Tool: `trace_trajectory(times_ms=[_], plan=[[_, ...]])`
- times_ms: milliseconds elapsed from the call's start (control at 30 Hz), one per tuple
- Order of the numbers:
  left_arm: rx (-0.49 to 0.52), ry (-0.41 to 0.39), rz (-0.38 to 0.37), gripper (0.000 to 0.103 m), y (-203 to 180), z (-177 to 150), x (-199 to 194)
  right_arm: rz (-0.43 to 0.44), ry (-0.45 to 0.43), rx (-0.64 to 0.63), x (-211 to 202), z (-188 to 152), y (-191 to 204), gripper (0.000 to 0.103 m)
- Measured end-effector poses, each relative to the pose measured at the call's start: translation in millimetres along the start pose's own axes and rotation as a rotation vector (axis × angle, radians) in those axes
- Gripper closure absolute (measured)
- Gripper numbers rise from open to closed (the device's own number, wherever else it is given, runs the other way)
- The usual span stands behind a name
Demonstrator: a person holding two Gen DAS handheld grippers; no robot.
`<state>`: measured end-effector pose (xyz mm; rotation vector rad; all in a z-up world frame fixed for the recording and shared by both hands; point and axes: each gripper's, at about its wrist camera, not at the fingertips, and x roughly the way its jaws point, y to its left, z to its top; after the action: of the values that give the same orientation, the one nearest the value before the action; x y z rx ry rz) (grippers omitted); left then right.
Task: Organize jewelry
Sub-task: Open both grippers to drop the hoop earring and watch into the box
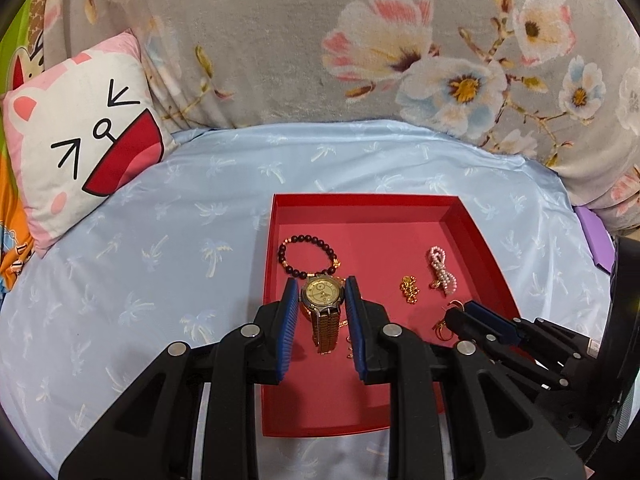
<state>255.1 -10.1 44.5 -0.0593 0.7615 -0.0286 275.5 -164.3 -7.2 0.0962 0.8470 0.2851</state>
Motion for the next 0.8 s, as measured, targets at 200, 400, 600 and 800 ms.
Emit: trace_trajectory(times_ms=[200,400,600,800], plan=[[-0.001,0.026,0.006,0.080,0,-9,11,0.006,0.021,-0.013,13,-6,5,0.087],[-0.002,0.001,0.026,0.074,0,-13,6,0.000,-0.002,-0.010,5,-9,8,0.078],[-0.004,-0.023,0.027,0.061,-1,-13,-12,-0.009,-0.052,-0.004,-24,-10,11,0.068],[0.005,-0.059,0.018,0.058,-7,-20,-45,-0.039,-0.121,-0.006,-73,-21,17,0.054]])
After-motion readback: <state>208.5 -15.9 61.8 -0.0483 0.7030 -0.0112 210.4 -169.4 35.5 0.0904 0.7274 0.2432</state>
